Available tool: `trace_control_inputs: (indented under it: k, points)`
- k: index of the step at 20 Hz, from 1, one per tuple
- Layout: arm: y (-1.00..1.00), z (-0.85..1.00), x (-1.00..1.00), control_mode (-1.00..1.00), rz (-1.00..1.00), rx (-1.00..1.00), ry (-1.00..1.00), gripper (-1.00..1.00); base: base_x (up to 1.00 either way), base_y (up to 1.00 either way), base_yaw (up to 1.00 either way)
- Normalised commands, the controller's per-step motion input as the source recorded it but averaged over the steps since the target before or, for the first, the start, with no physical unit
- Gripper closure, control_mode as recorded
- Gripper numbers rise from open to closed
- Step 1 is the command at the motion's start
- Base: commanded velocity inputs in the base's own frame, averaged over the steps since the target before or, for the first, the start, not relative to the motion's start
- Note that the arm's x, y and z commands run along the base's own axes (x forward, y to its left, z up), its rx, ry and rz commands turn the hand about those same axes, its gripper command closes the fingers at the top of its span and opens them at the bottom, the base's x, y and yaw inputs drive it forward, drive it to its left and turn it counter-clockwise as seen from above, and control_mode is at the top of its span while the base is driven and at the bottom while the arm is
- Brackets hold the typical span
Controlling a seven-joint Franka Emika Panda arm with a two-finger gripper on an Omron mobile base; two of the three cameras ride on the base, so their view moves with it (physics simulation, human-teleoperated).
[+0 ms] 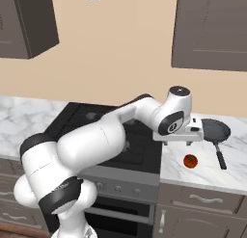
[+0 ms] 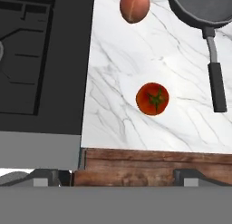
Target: Place the pan on the front left burner on the stove. Then place the tomato and the onion in the pan and turn on the front left burner.
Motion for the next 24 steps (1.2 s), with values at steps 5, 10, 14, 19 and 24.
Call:
trace_control_inputs:
  k: [5, 10, 14, 19, 24]
  points:
    - [-0.43, -0.04, 0.01, -1.00, 0.00, 0.00, 0.00, -1.00, 0.00, 0.00, 0.00]
    - [-0.36, 0.00, 0.00, -1.00, 0.00, 0.00, 0.00, -1.00, 0.00, 0.00, 0.00]
    - [-0.24, 0.00, 0.00, -1.00, 0.00, 0.00, 0.00, -1.00, 0.00, 0.00, 0.00]
    - [-0.20, -0.05, 0.00, -1.00, 0.00, 0.00, 0.00, -1.00, 0.00, 0.00, 0.00]
    - [-0.19, -0.05, 0.01, -1.00, 0.00, 0.00, 0.00, -1.00, 0.00, 0.00, 0.00]
